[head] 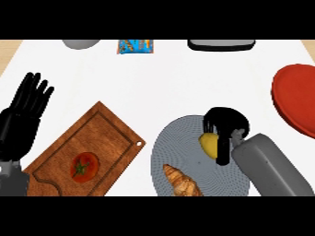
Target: Pick the lemon from the placemat and place it in the bowl
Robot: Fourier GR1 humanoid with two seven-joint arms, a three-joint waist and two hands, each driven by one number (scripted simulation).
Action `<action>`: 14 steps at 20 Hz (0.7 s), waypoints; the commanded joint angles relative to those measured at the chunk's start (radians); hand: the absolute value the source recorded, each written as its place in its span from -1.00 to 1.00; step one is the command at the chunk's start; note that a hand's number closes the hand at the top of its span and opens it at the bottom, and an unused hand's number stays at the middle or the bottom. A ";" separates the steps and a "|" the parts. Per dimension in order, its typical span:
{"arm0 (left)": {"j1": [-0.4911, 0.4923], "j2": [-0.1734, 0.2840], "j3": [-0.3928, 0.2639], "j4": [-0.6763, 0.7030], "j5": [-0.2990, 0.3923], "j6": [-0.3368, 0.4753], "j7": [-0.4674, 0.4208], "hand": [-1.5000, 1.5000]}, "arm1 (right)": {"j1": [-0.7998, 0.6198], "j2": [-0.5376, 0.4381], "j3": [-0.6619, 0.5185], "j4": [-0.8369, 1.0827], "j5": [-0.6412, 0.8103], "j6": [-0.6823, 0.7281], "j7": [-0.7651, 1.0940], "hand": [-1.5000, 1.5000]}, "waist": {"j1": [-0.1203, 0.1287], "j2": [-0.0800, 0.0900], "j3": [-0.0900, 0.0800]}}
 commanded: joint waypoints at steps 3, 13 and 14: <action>0.038 0.005 0.022 0.004 0.004 0.004 -0.002 0.00 | 0.143 -0.284 0.113 -0.283 0.035 -0.024 -0.442 1.00 | -0.067 -0.024 0.004; 0.055 0.005 0.041 -0.025 0.006 0.025 0.011 0.00 | 0.497 -0.667 -0.311 -0.524 -0.103 -0.367 -0.818 1.00 | -0.078 -0.012 0.001; 0.070 -0.003 0.041 -0.017 0.002 0.012 -0.028 0.00 | 0.525 -0.692 -0.370 -0.513 -0.117 -0.405 -0.865 1.00 | -0.090 -0.014 0.002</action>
